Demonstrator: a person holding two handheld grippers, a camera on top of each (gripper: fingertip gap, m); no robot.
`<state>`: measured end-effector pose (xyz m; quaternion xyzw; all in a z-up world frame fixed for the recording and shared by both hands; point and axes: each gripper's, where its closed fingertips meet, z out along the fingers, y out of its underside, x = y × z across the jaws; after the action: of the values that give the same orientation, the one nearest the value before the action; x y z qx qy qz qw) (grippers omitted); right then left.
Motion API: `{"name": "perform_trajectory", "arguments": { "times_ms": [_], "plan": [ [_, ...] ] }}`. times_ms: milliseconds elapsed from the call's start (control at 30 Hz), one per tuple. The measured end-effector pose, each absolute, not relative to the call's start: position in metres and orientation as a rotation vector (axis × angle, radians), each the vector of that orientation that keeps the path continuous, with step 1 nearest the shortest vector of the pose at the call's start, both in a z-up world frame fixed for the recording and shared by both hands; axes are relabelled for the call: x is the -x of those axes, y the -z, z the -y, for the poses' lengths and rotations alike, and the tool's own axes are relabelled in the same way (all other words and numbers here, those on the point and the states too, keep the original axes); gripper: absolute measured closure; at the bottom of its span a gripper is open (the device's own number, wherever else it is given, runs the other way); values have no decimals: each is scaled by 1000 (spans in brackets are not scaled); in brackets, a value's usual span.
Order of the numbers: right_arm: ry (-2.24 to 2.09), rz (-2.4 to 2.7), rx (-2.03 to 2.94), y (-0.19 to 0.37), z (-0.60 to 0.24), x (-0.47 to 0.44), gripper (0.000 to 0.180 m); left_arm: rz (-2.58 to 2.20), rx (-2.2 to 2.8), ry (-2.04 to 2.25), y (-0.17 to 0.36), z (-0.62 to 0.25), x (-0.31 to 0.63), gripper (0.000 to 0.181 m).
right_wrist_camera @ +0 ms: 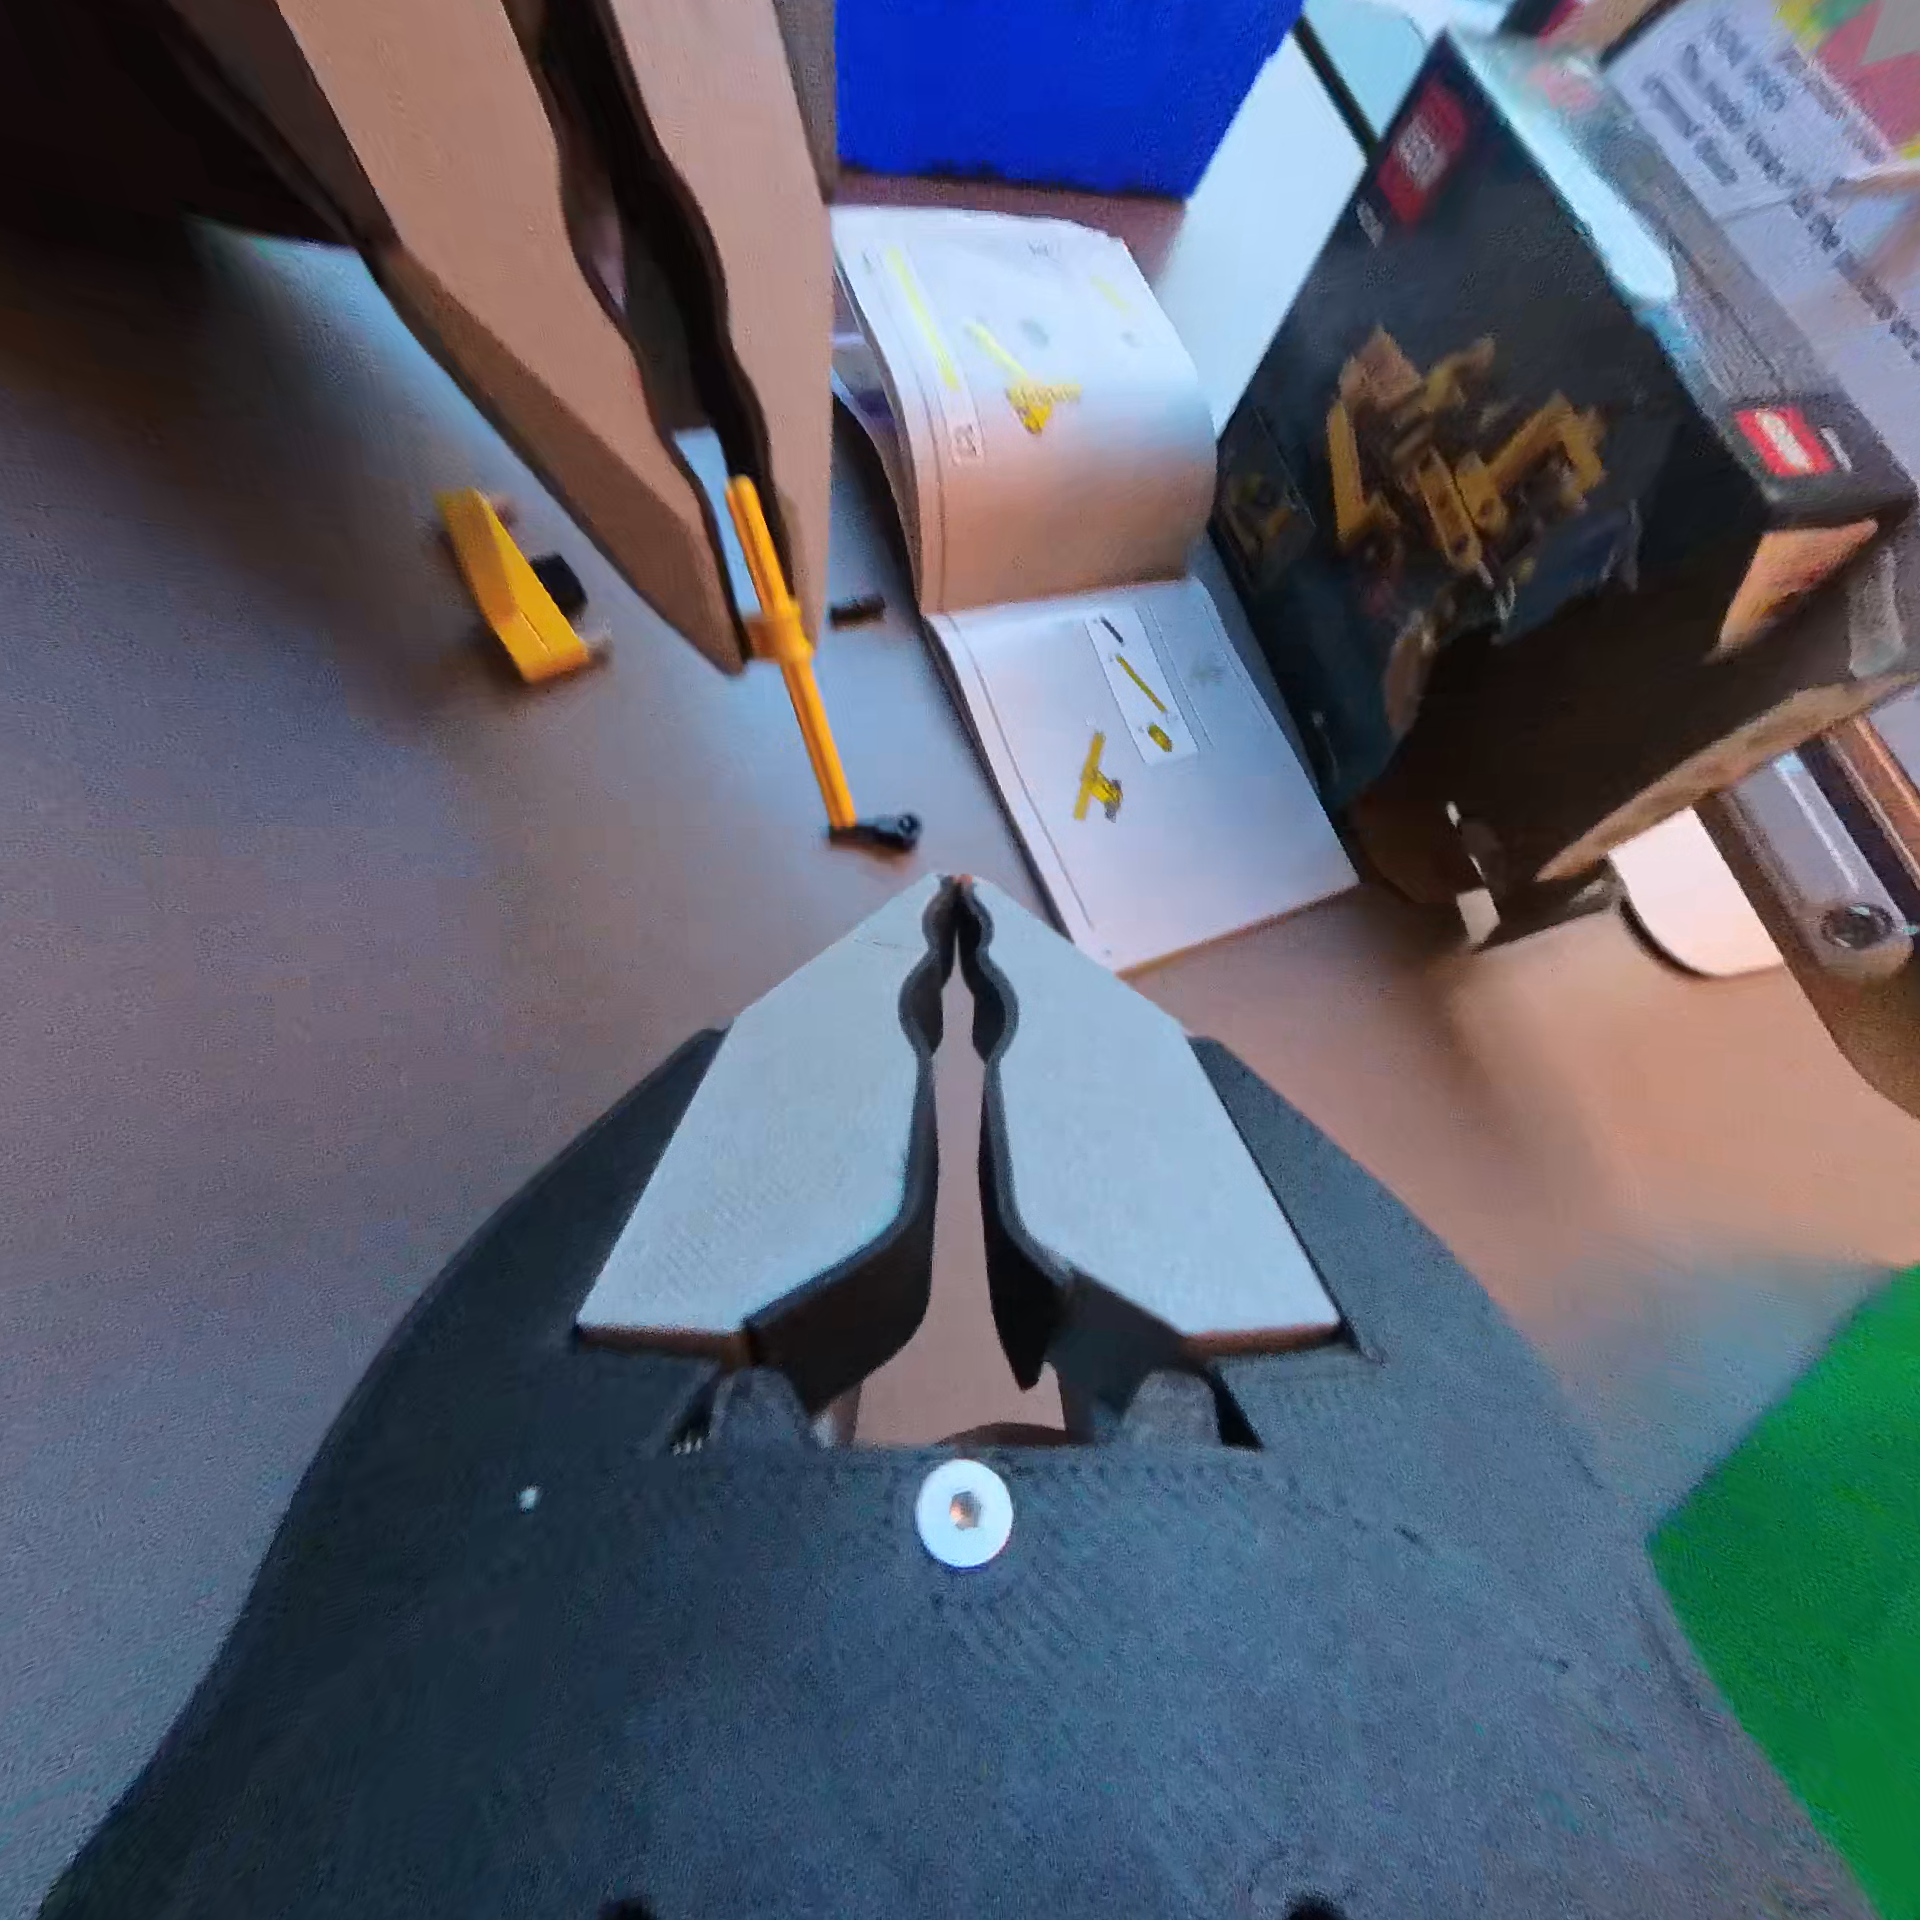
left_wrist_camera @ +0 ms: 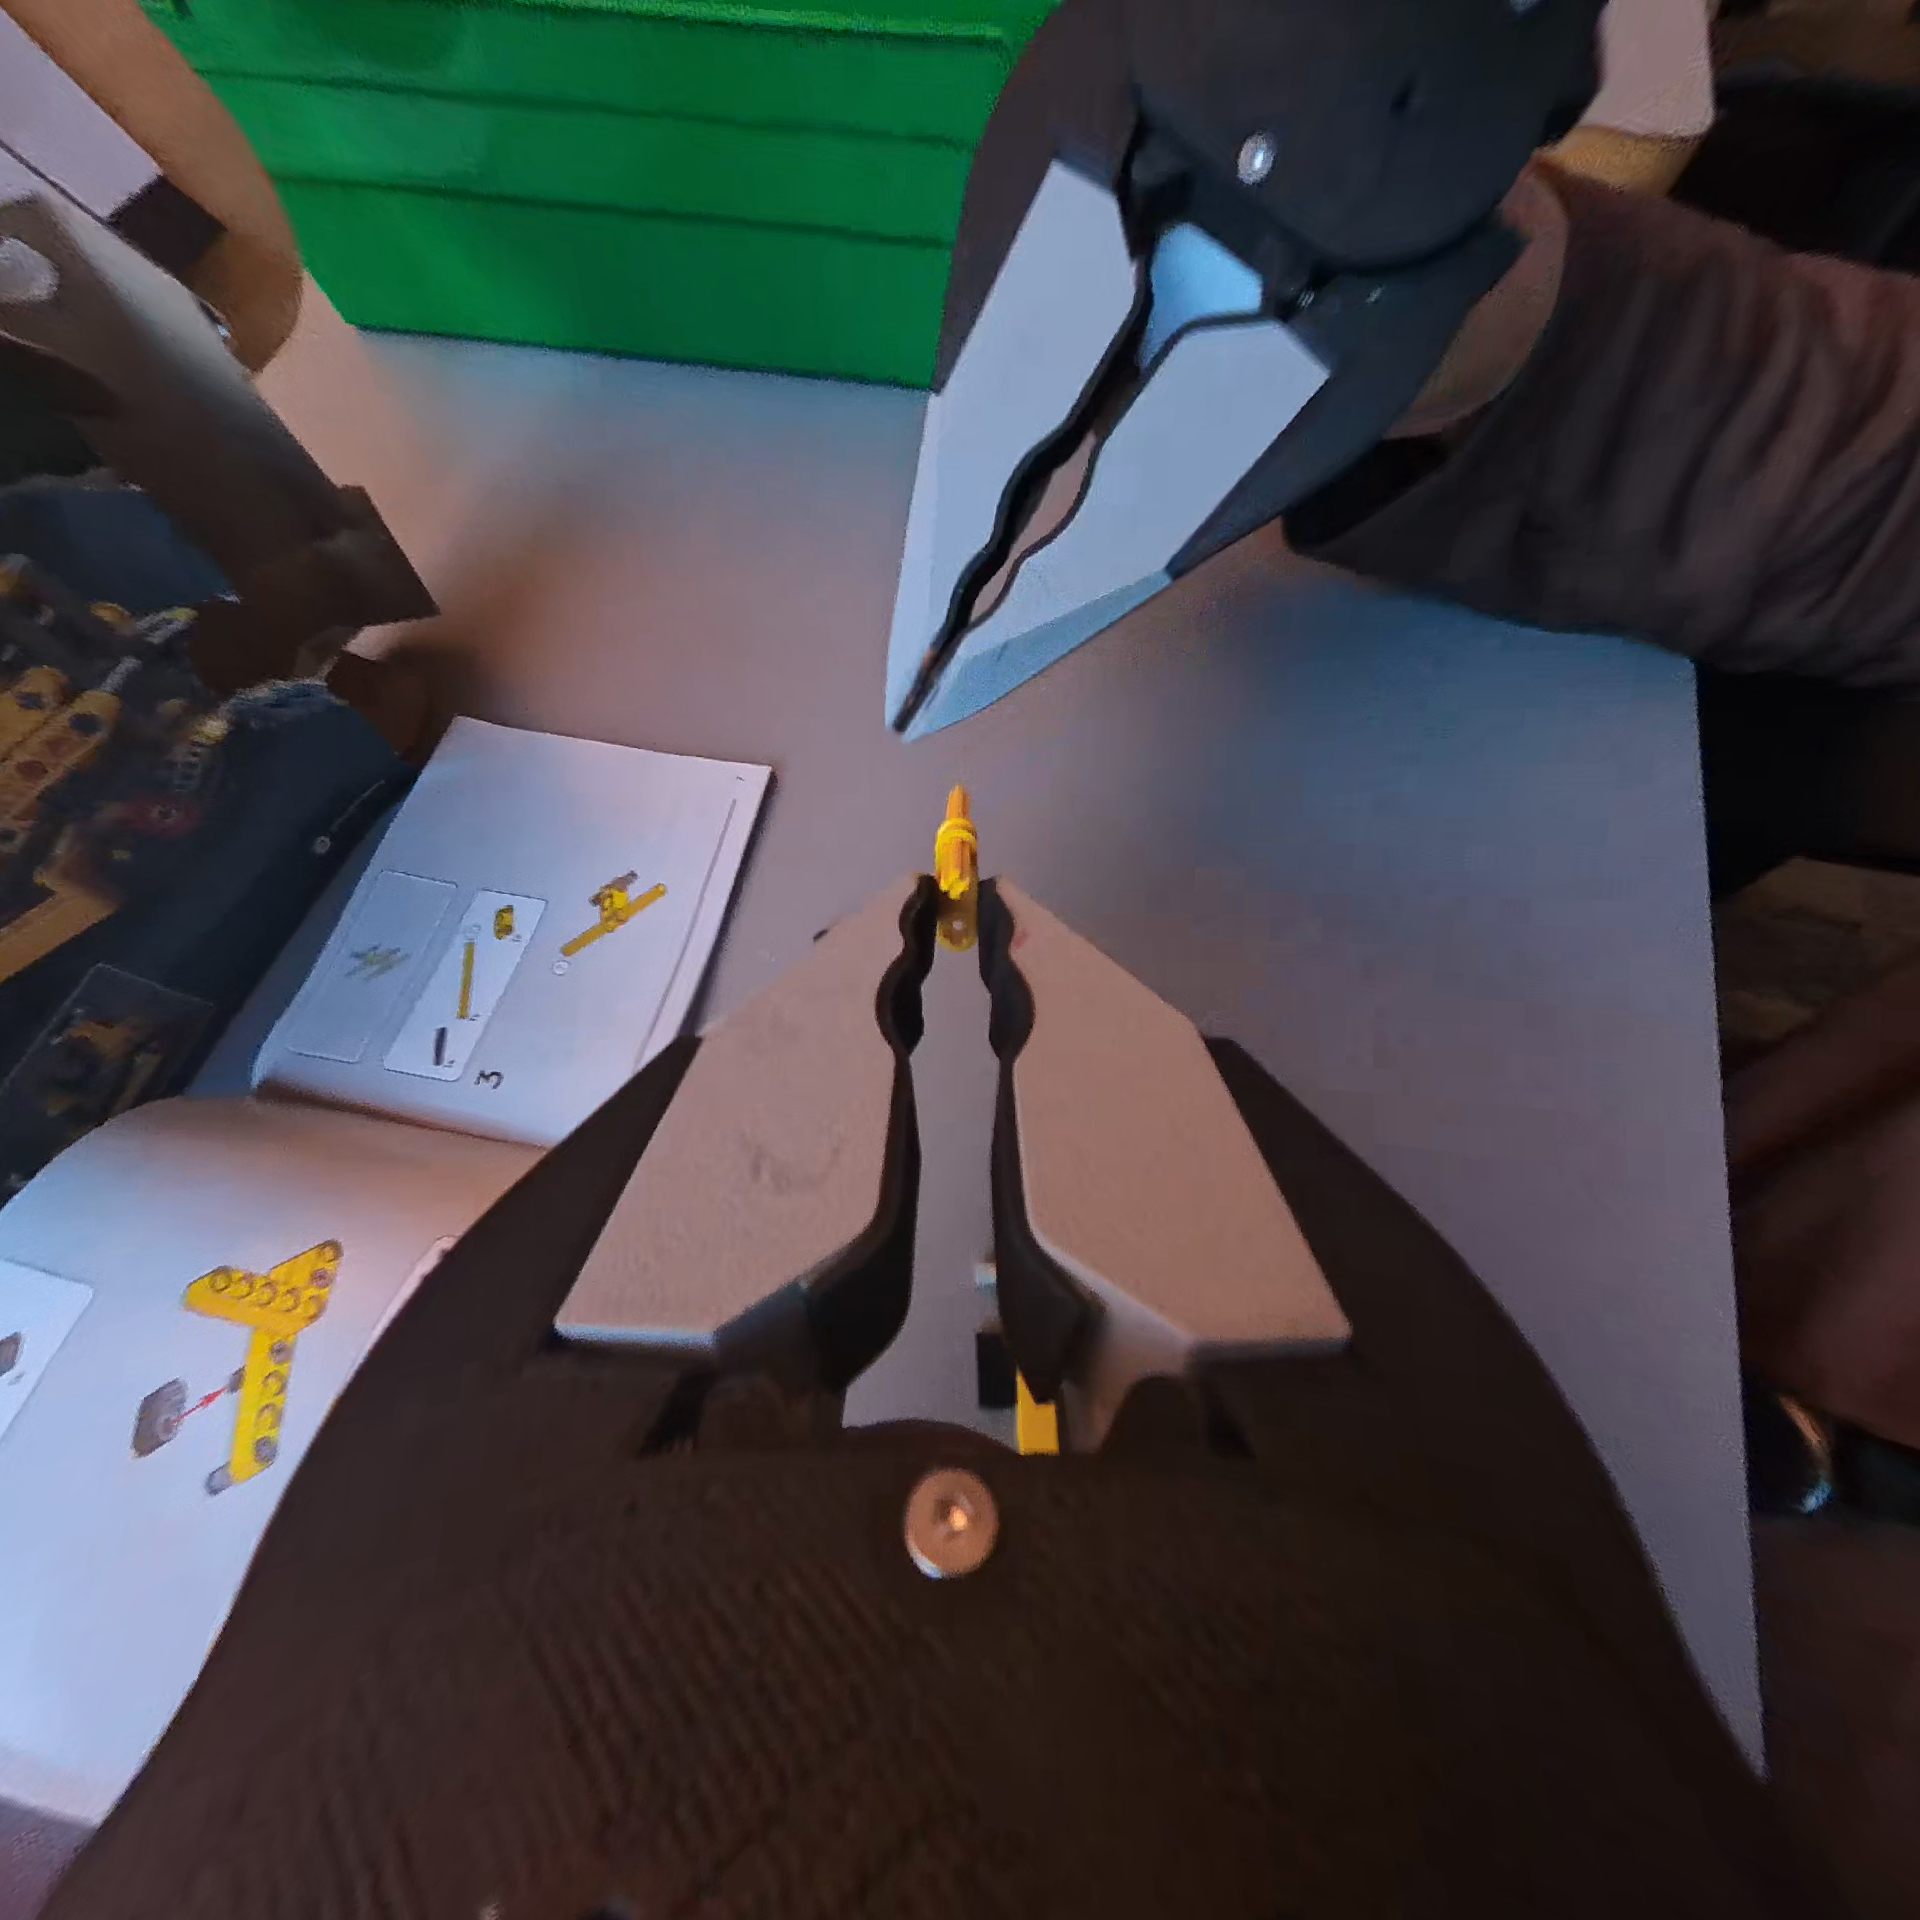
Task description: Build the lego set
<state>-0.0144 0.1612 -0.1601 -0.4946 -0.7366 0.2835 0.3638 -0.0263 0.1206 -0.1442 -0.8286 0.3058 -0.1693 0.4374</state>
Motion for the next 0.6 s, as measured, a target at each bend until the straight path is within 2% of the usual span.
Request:
{"name": "perform_trajectory", "arguments": {
  "times_ms": [133,267,333,433,500,533,600],
  "plan": [
    [-648,1959,1264,177,-161,11,180,-743,2049,447,138,-120,29,176],
    [-643,1974,1182,169,-145,26,180,-757,2063,406,144,-121,30,176],
    [-744,1978,1209,171,-141,24,180,-750,2056,423,141,-120,31,176],
    [-633,1978,1242,183,-160,16,180,-750,2047,443,136,-117,31,176],
    [-798,1939,1195,162,-137,25,180,-763,2070,460,142,-115,27,175],
    [-690,1954,1193,164,-143,25,180,-767,2064,425,143,-117,29,176],
    [-739,1944,1176,163,-139,28,180,-747,2056,439,138,-118,32,176]
  ]
}}
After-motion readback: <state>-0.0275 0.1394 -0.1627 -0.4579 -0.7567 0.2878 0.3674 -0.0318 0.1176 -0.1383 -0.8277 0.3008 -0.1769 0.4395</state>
